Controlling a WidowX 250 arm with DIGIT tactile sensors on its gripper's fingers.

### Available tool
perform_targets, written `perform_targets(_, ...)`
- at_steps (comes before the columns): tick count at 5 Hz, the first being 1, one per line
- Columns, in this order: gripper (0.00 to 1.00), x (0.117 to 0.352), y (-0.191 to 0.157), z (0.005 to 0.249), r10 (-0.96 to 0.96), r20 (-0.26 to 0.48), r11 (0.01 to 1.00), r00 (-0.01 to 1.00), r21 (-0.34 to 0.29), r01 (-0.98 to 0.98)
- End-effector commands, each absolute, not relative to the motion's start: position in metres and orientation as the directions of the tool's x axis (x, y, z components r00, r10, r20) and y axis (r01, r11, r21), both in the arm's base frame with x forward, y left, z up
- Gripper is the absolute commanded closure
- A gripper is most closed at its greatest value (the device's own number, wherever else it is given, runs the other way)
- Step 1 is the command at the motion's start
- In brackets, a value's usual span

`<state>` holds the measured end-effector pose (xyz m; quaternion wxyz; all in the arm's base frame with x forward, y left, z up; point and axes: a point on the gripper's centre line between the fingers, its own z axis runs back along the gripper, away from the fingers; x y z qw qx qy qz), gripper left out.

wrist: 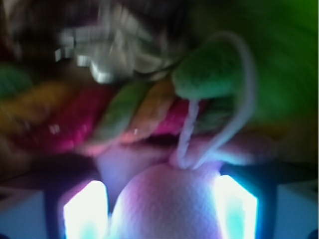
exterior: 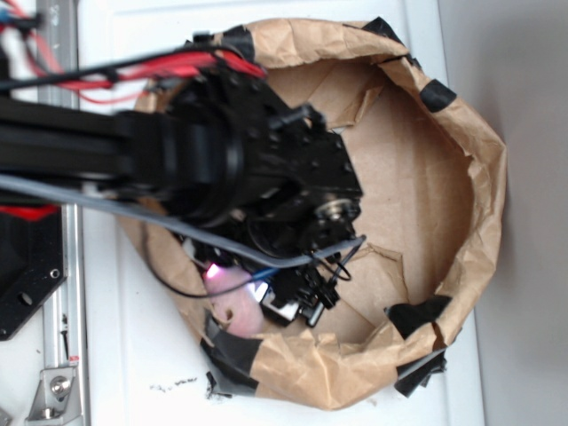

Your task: Grab the pink bunny.

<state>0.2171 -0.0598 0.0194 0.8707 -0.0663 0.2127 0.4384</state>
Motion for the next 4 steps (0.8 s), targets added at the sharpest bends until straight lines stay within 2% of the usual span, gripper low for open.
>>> perform_targets(1, 1.00, 0.197, -0.054, 0.028, 0.748, -0.444, 0.586, 0.493, 0.091, -0.805)
perform_targets(2, 1.00, 0.208, -0.046, 0.051, 0.655, -0.409, 0.691, 0.635, -0.017, -0.723)
perform_targets(3, 1.00, 0.230, -0.023, 0.094, 0.505, -0.161, 0.844, 0.848, -0.116, -0.524)
perform_targets(4, 1.00, 0.243, -0.010, 0.119, 0.374, 0.036, 0.919, 0.927, -0.146, -0.365)
